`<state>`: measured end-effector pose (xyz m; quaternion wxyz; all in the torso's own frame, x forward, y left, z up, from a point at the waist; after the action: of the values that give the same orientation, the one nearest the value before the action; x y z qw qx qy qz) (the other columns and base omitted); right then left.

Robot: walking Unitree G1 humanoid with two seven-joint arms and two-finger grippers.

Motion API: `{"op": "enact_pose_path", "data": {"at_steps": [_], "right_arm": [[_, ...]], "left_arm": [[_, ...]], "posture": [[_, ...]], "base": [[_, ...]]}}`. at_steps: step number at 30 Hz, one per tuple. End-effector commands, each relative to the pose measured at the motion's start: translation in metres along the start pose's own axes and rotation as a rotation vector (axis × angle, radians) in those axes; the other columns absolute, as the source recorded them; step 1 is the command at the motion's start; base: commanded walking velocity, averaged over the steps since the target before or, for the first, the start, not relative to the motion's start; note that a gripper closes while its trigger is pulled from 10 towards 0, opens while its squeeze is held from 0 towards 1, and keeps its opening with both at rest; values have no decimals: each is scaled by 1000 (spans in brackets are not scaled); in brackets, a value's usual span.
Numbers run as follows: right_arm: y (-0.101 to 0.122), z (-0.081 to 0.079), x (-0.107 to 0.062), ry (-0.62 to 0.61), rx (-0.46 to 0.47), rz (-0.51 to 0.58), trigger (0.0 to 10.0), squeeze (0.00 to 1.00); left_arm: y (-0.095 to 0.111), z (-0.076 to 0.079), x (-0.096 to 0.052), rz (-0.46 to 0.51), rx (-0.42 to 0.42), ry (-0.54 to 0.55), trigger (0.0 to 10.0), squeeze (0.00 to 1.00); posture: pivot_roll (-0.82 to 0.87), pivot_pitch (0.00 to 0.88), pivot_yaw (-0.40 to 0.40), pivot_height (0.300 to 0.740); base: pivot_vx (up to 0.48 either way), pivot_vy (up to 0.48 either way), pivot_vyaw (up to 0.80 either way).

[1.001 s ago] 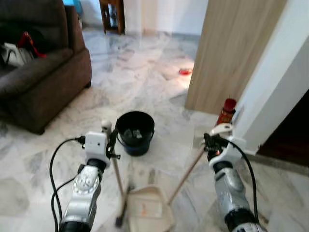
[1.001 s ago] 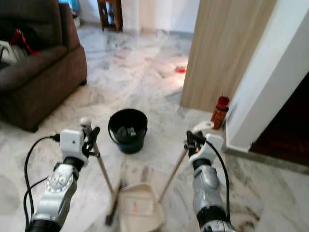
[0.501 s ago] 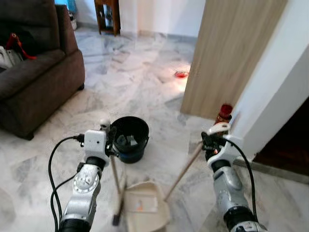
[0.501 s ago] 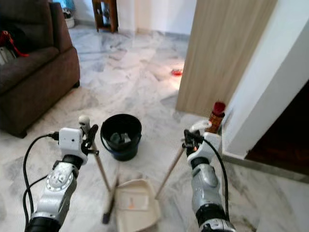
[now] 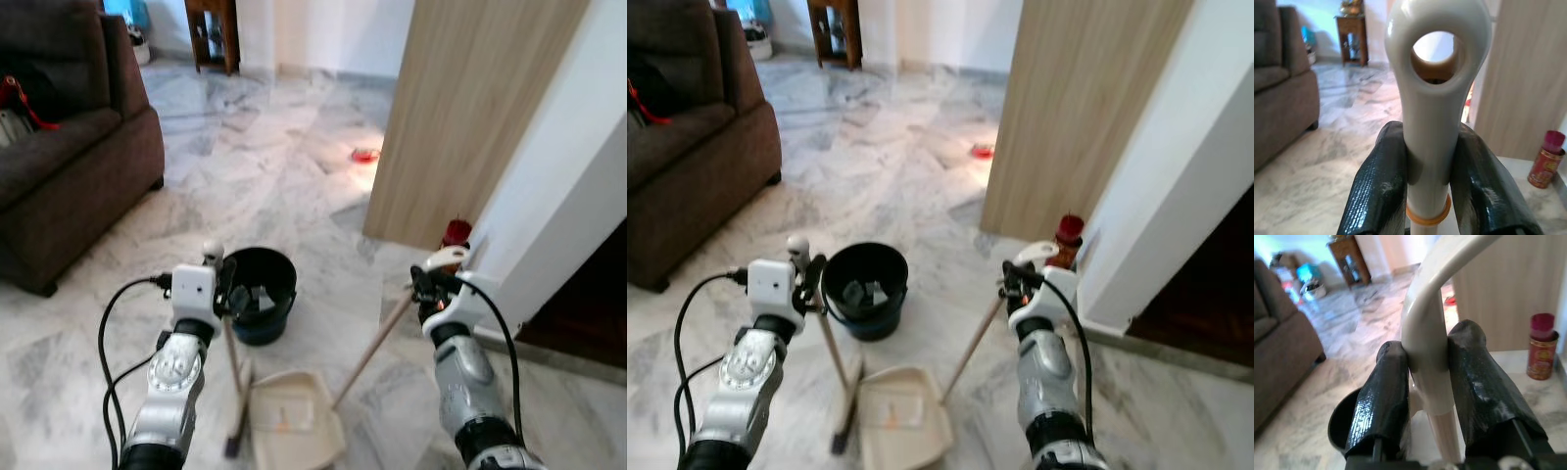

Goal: Sweep floor

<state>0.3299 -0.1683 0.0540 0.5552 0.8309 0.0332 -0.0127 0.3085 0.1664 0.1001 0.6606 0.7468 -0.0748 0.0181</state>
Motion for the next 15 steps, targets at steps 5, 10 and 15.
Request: {"op": "enact_pose_path", "data": {"at_steps": [5, 10, 15], "right_arm": [[8, -11, 7, 32, 24, 37, 10000, 0], [6, -10, 6, 28, 23, 30, 10000, 0], [4, -10, 5, 26, 20, 25, 10000, 0]], "left_arm": [[10, -4, 4, 50, 24, 8, 10000, 0], [10, -4, 4, 56, 22, 9, 10000, 0], [10, -3, 2, 55, 17, 2, 10000, 0]], "posture": [[80, 0, -48, 740], [77, 0, -46, 740], [77, 0, -46, 740]], "base": [[345, 0, 0], [55, 0, 0], [0, 0, 0]]}}
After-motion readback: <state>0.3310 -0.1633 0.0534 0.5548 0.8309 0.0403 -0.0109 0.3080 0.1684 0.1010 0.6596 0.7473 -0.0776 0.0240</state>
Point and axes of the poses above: a point about 5 cm out from each wrist's last joint towards the gripper, its own x axis pointing out of the wrist towards the gripper, its own y axis along the axis of the wrist's last joint, z = x × y, the point moved 1 cm from there along x, pointing out of the wrist towards the gripper, and after that the axes turned 3 degrees about x, right-handed, at the moved point
